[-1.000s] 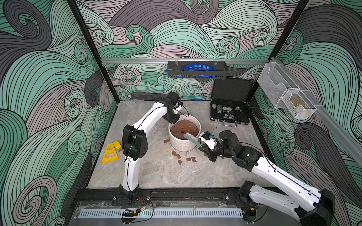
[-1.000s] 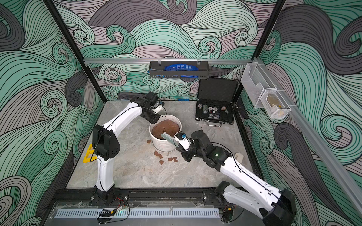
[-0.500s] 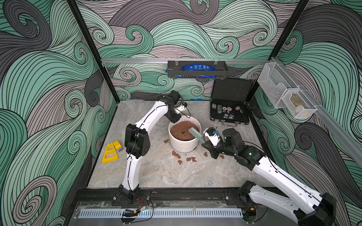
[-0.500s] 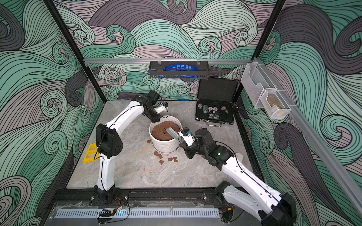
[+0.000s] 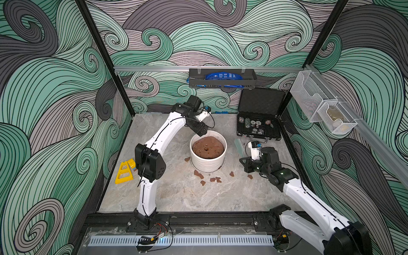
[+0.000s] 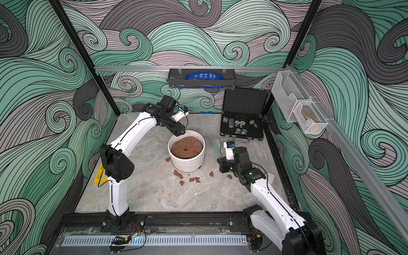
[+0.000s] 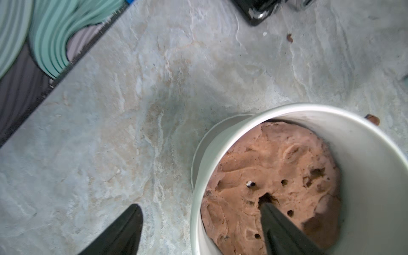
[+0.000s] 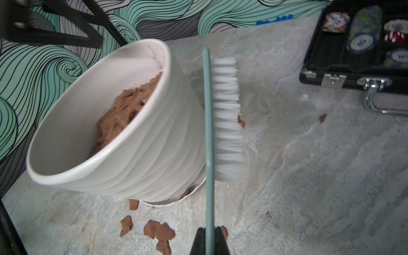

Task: Scrub the dried mud off the ceramic pot
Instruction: Rotate the pot at the center of the board, then place the brush at the center of the board.

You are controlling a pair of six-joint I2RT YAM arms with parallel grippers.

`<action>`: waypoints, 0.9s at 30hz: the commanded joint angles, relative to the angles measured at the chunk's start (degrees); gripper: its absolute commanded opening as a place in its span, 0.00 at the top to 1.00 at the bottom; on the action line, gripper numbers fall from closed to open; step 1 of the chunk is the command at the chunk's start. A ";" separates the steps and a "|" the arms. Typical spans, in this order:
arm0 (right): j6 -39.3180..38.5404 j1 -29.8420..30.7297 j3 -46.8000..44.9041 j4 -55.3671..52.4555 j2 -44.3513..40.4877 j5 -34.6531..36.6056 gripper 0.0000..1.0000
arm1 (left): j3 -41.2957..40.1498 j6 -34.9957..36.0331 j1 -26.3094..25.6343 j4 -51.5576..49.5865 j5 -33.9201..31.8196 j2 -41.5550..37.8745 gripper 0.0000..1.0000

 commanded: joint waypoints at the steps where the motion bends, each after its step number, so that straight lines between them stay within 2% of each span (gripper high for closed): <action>1: 8.99 -0.29 -1.50 7.86 2.62 1.58 1.00 | -0.95 -5.56 0.53 1.06 -1.11 -5.70 0.04; 7: 12.87 -0.31 0.41 6.90 13.09 4.62 1.00 | -12.59 -13.17 3.28 4.54 -3.20 -14.52 0.01; 13: 14.49 0.21 1.92 7.95 19.83 9.52 1.00 | -34.25 -19.18 4.69 16.51 -6.55 -28.25 0.01; 15: 14.63 0.24 1.76 9.16 21.06 9.65 0.98 | -43.71 -21.19 4.70 24.25 -8.36 -33.94 0.01; 17: 14.51 0.63 1.83 9.74 22.14 9.86 0.95 | -49.22 -22.58 4.70 27.84 -9.80 -38.32 0.01; 22: 14.11 0.76 2.26 10.31 24.72 11.50 0.87 | -53.75 -23.02 4.92 28.52 -15.02 -41.61 0.01; 27: 13.09 0.89 4.07 9.58 26.35 13.83 0.78 | -56.45 -23.63 5.39 28.67 -14.74 -41.47 0.01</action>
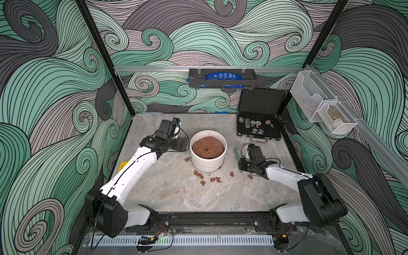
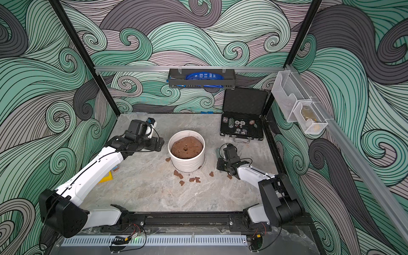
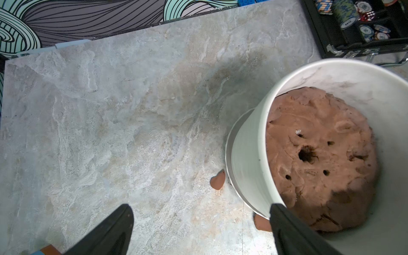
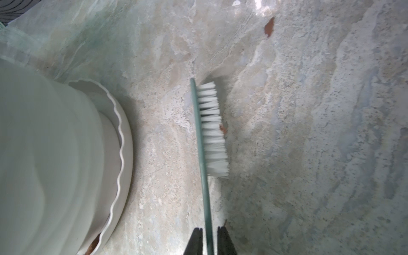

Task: Scrub the dried mud off the ceramic pot
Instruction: Place the brush at the center of the board.

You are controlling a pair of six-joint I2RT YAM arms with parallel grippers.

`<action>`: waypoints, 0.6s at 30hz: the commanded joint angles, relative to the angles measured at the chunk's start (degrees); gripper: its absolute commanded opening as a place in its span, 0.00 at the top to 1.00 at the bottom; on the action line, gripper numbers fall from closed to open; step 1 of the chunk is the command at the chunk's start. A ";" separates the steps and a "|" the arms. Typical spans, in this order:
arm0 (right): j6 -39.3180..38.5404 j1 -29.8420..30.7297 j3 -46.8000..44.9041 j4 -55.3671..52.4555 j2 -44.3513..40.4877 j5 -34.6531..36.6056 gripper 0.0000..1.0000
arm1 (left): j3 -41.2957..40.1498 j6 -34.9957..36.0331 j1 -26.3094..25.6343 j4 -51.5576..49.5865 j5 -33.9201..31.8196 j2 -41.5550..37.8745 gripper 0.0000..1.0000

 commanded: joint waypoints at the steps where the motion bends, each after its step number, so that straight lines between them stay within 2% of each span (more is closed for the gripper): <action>1: -0.71 0.29 2.30 0.30 0.38 2.79 0.75 | -1.30 -1.50 0.75 1.92 -1.58 -0.14 0.01; 5: -0.71 0.20 2.86 -0.29 -2.13 3.63 0.63 | -3.45 -1.85 1.28 3.26 -3.59 -0.36 0.01; 9: -2.09 -1.58 4.65 -2.33 -5.54 4.57 0.51 | -6.49 -1.41 3.16 6.52 -9.98 0.05 0.01; 12: -6.35 -4.60 5.94 -1.58 -9.37 6.78 0.32 | -10.27 -2.49 6.34 13.49 -15.99 1.77 0.01; 14: -9.59 -5.87 5.88 0.17 -11.78 9.87 0.17 | -9.93 -4.71 7.95 14.50 -20.59 2.89 0.01; 17: -13.37 -9.22 3.41 5.70 -14.64 11.74 0.09 | -12.69 -3.43 9.18 21.79 -22.61 3.98 0.01; 18: -14.32 -10.18 1.50 10.74 -15.04 12.29 0.06 | -14.50 -3.38 9.58 24.85 -22.90 4.46 0.01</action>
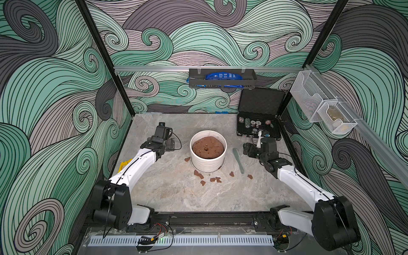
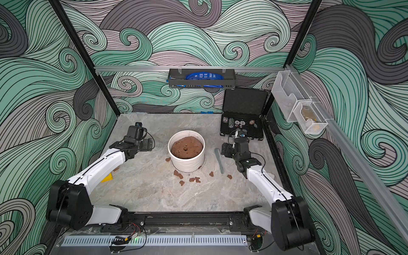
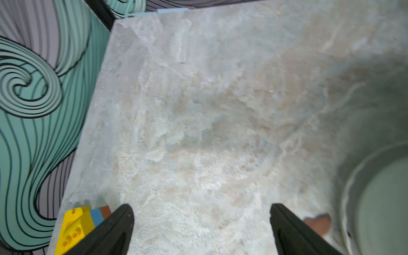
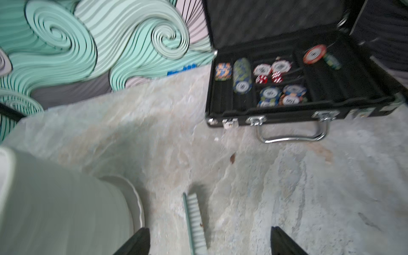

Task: Scrub the dried mud off the ceramic pot
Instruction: Place the brush at the center of the board, then reset both arms

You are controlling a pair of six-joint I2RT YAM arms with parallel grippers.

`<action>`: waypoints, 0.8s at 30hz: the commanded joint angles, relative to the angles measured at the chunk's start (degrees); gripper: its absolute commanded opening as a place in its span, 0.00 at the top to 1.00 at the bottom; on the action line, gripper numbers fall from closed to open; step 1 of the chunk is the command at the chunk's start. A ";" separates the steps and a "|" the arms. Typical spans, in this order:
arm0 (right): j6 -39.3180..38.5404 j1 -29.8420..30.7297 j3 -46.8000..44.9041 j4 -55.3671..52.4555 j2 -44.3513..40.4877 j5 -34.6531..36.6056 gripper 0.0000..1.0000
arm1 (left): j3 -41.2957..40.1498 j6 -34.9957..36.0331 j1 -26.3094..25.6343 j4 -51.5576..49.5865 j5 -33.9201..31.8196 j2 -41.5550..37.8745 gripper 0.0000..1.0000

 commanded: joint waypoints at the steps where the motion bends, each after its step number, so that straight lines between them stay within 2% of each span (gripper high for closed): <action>1: -6.91 -3.06 -5.52 12.55 -1.21 5.06 0.03 | -3.84 -0.73 1.12 12.26 -5.18 1.32 0.01; 3: -7.54 -4.85 -10.91 24.67 -0.18 7.15 0.01 | -7.38 1.55 1.66 19.01 -3.78 2.31 0.01; 6: -6.99 -8.18 -18.11 40.83 1.55 3.97 0.01 | -11.62 3.01 2.43 28.16 -1.14 2.43 0.01; 9: -10.59 -8.86 -24.69 59.78 5.56 3.11 0.01 | -14.53 5.30 2.49 34.00 0.22 2.43 0.01; 13: -13.42 -9.99 -26.57 73.06 12.92 3.35 0.01 | -15.22 6.81 2.70 37.93 2.64 3.92 0.01; 16: -13.45 -10.64 -26.81 76.19 16.39 1.66 0.01 | -15.23 7.27 2.71 37.51 2.17 3.68 0.01; 24: -13.42 -10.67 -26.84 75.65 16.13 1.26 0.01 | -16.89 8.29 2.71 38.33 2.83 1.22 0.01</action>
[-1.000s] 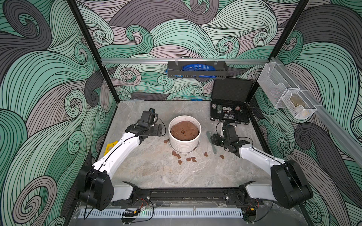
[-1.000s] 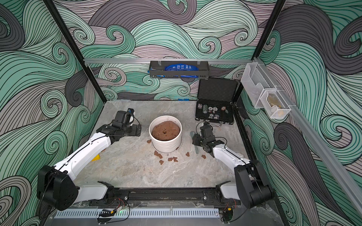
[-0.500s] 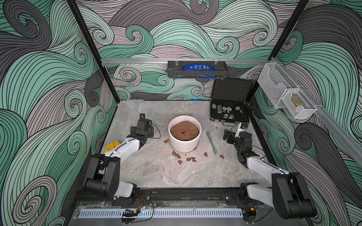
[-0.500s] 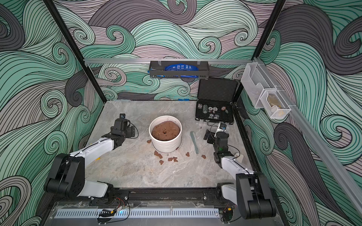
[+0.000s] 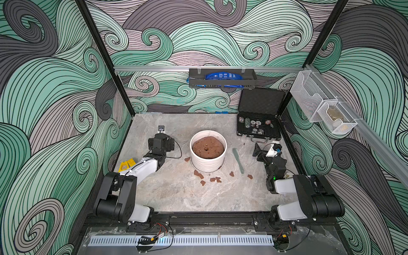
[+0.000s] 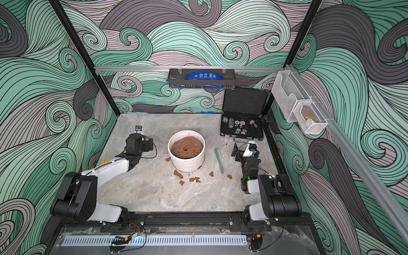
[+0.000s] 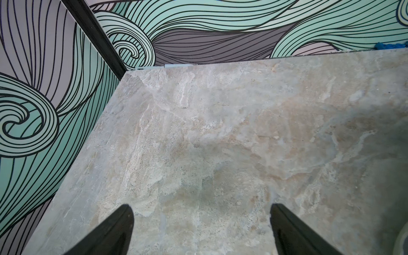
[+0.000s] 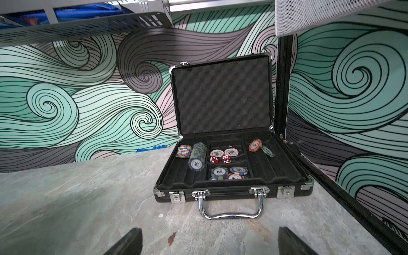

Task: Scrub the dried mud off the ceramic pot
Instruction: Reset both arms

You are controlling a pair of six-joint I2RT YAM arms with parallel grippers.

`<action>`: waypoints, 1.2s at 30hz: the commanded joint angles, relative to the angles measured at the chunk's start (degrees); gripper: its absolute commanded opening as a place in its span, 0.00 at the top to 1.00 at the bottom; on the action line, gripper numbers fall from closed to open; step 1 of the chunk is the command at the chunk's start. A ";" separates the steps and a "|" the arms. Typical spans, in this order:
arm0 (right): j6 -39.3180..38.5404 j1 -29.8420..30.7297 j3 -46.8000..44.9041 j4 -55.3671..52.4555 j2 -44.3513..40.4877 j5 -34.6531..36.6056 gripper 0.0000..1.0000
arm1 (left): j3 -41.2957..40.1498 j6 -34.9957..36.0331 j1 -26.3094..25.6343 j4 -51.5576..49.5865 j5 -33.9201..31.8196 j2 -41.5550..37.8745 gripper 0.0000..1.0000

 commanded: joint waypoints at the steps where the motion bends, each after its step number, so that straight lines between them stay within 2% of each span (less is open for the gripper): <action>1: -0.69 -0.27 0.00 3.47 0.04 -0.57 0.01 | -1.32 1.59 0.28 1.82 1.70 -2.33 0.01; 15: 0.73 -0.76 -0.63 3.32 -0.84 0.98 0.01 | -6.75 0.36 0.33 6.70 1.17 -6.46 0.01; 20: 0.61 -0.69 -0.58 3.36 -0.73 0.69 0.01 | -6.76 -0.44 0.33 2.89 0.60 -6.83 0.01; 24: 0.30 -0.76 -0.47 3.64 -0.40 0.17 0.01 | -8.07 0.83 0.33 5.19 -0.82 -5.56 0.01; 29: 0.30 -0.80 -0.37 3.45 -0.31 0.08 0.01 | -6.83 -2.81 0.32 4.84 -6.90 -1.28 0.01; 36: 0.30 -0.79 -0.28 3.44 -0.23 0.08 0.01 | -5.05 -3.20 1.40 3.22 -4.00 1.68 0.01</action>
